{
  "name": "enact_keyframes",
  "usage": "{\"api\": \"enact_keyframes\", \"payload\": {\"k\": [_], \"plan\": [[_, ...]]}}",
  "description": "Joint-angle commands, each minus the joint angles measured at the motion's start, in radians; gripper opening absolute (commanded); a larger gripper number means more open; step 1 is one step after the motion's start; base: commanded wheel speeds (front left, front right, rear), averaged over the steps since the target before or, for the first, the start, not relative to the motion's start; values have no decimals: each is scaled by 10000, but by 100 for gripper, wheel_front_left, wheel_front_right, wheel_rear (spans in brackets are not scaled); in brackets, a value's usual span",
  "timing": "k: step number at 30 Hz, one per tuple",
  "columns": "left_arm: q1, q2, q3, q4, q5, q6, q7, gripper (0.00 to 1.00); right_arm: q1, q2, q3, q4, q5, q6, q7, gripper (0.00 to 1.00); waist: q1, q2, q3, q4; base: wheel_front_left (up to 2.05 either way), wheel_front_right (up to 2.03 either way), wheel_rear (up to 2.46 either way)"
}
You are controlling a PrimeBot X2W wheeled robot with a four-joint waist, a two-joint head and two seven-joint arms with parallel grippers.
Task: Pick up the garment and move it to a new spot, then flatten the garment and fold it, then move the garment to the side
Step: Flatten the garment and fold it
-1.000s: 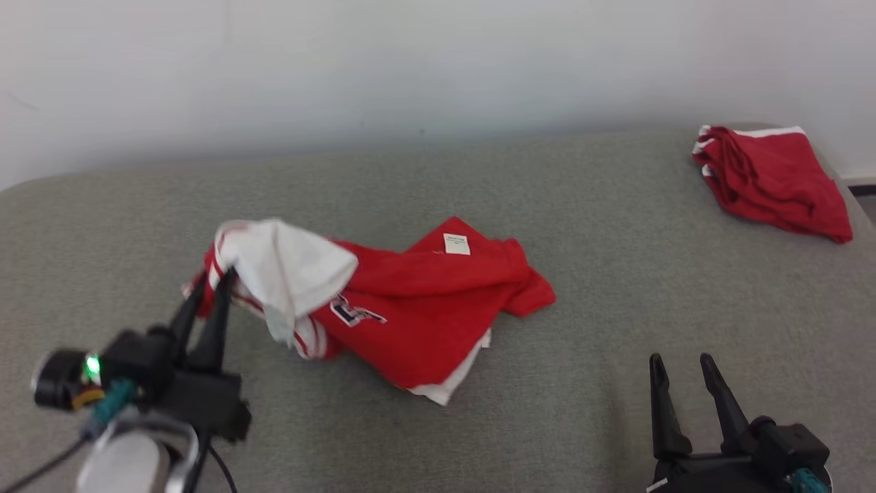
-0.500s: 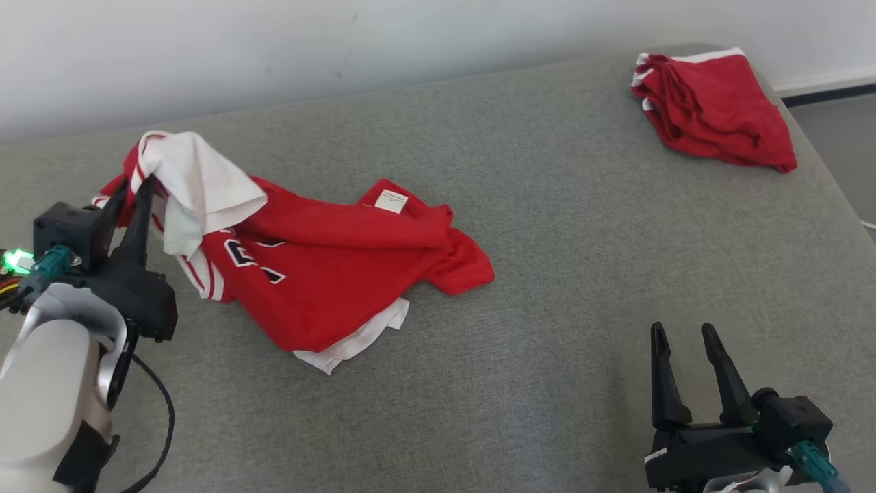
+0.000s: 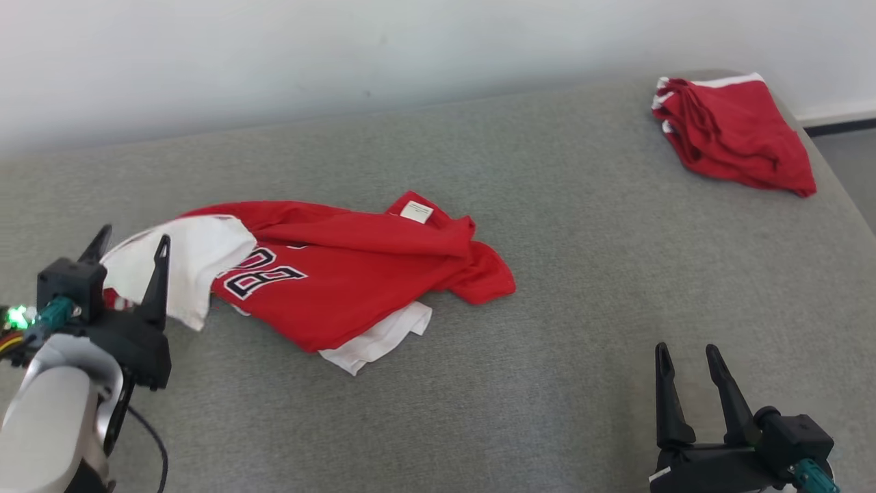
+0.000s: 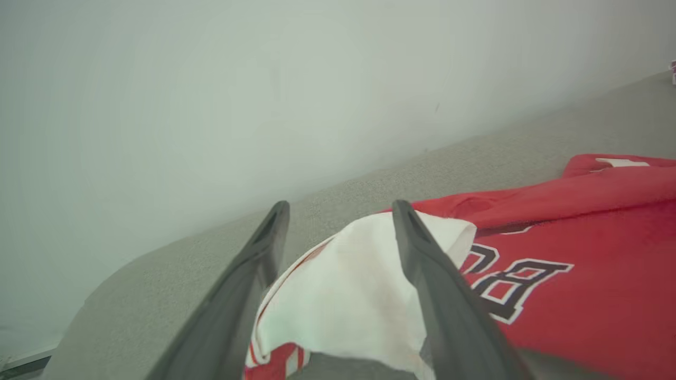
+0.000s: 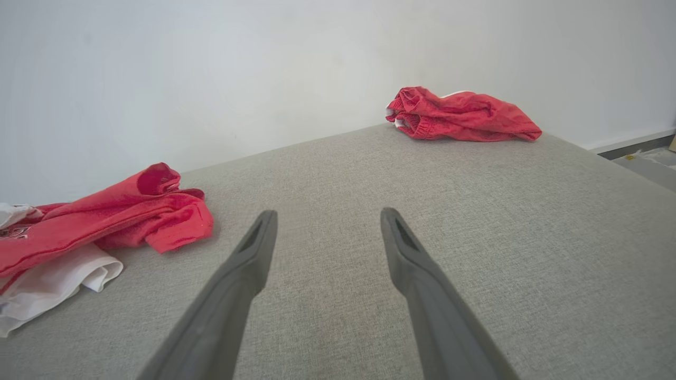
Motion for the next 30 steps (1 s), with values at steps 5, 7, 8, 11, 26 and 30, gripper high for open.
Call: {"api": "enact_keyframes", "payload": {"k": [5,7,8,11,26,30], "plan": [[904,277,110,-589,-191,109,-94,100,290,36,-17,43,53,-26,3,100,1,0,-508,790,0,0,0],[1173,307,197,-997,-209,212,-99,100,335,44,-13,55,77,-26,3,100,1,0,-548,912,0,0,0],[1354,257,238,-1277,-238,305,-105,100,346,45,-14,57,90,-26,3,100,1,0,-566,957,0,0,0],[1973,31,309,-2179,-267,567,-114,100,367,51,28,65,114,-26,3,100,1,0,-601,1047,0,0,0],[3972,-1674,-1112,-3800,-197,691,-88,100,239,43,127,24,45,-26,3,100,1,0,-422,823,0,0,0],[3971,-2011,-1530,-3426,-152,531,-92,100,161,0,149,16,52,-26,3,100,1,0,-304,646,0,0,0]]}}
